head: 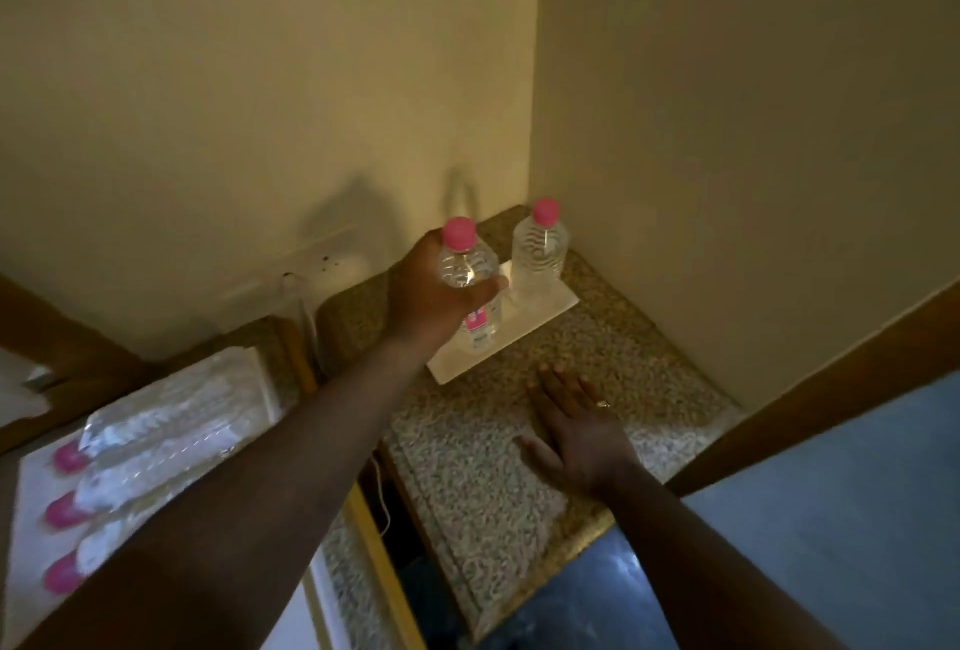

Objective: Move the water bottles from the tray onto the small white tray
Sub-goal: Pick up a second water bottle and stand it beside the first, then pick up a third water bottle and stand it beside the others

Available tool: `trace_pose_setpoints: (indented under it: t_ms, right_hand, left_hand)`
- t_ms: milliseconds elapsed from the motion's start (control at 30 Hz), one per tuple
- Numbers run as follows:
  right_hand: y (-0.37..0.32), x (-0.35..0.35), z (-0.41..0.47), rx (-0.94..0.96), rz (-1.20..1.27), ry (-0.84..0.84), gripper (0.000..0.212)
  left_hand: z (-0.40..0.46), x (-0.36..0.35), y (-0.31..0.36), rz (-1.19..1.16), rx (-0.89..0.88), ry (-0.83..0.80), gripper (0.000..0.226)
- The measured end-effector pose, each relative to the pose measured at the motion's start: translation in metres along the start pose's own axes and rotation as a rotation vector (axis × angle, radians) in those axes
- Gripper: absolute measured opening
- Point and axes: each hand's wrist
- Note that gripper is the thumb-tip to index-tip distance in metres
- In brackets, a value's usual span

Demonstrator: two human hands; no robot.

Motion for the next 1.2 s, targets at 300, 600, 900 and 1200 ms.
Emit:
trace_pose_setpoints:
  t_ms: [300,600,900,1200]
  right_hand:
    - [0.006,-0.006,0.000,-0.001,0.019,0.047,0.073]
    - [0.006,-0.003,0.000,-0.010,0.008,0.043,0.074]
    - [0.003,-0.004,0.000,-0.026,-0.012,0.022,0.075]
    - [-0.056,-0.025,-0.015,0.027,-0.044,-0.020,0.078]
  left_hand:
    - [0.033,-0.063,-0.022,0.096,-0.026,-0.055,0.056]
    - [0.032,-0.066,-0.021,0.077,-0.045,-0.069,0.068]
    - [-0.003,-0.014,-0.037,0.328,-0.008,-0.267,0.111]
    - [-0.112,0.122,-0.112,0.979,-0.232,-0.228,0.115]
Point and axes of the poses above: each hand's wrist, its own z-axis towards the middle knuckle, its own x-axis out of the back of the hand, y = z × x, and after that the axes turned 9 degrees about y, right-handed
